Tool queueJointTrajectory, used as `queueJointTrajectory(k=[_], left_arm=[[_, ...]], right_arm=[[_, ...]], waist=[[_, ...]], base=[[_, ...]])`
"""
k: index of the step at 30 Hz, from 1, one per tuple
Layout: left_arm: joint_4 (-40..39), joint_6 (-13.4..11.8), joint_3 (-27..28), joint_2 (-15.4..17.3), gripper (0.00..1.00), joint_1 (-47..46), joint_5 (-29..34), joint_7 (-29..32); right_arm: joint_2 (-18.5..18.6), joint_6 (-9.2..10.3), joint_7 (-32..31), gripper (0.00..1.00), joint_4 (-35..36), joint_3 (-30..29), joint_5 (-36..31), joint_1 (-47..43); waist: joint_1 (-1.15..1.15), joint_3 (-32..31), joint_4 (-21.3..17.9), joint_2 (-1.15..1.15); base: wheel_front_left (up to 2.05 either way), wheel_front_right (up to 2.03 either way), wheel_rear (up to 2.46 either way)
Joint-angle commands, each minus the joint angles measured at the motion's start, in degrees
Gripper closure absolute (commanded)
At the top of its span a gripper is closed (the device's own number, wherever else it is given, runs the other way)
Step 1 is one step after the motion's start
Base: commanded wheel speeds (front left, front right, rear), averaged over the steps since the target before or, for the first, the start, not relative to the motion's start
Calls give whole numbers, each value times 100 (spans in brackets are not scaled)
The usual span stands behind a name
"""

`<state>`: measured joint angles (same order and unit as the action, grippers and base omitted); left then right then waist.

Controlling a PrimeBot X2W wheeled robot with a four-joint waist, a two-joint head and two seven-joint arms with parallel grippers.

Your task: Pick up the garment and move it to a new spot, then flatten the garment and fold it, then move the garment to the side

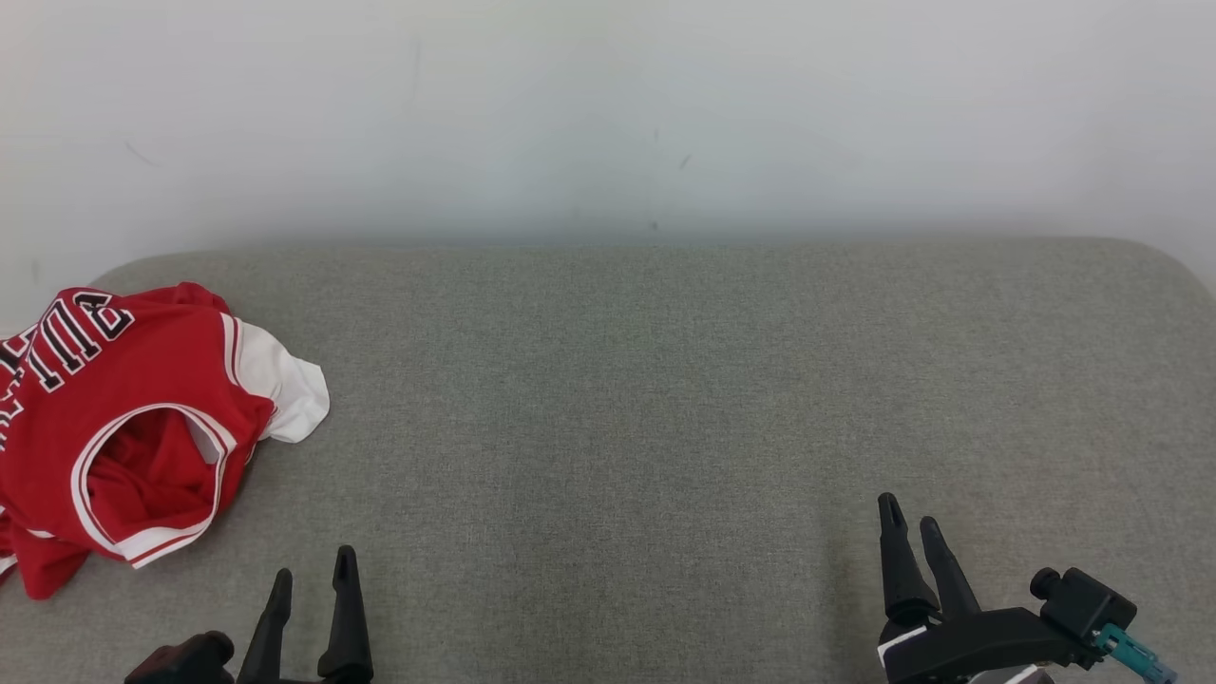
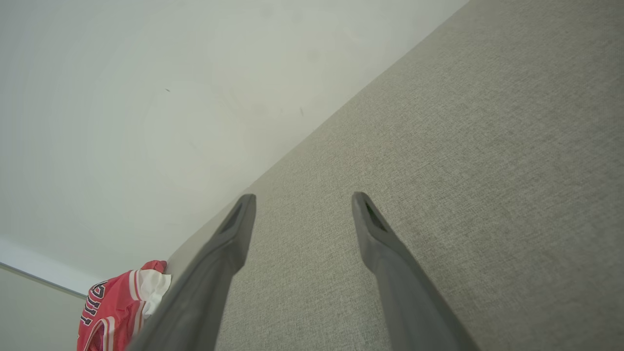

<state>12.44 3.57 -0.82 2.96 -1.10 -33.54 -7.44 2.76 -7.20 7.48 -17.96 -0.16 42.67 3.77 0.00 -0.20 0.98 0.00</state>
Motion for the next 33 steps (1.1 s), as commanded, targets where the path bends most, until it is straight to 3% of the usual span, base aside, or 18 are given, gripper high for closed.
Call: queueJointTrajectory(k=[1, 33], left_arm=[[-44, -34, -89, 95, 0, -8, 399, -80], [-232, -247, -359, 196, 0, 92, 2083, -500]], right_arm=[[10, -35, 79, 0, 7, 48, -164, 99], [13, -38, 494, 0, -317, 208, -1716, 144]], waist=[[0, 14, 6, 0], [0, 25, 22, 0]], base=[[0, 0, 0], [0, 0, 0]])
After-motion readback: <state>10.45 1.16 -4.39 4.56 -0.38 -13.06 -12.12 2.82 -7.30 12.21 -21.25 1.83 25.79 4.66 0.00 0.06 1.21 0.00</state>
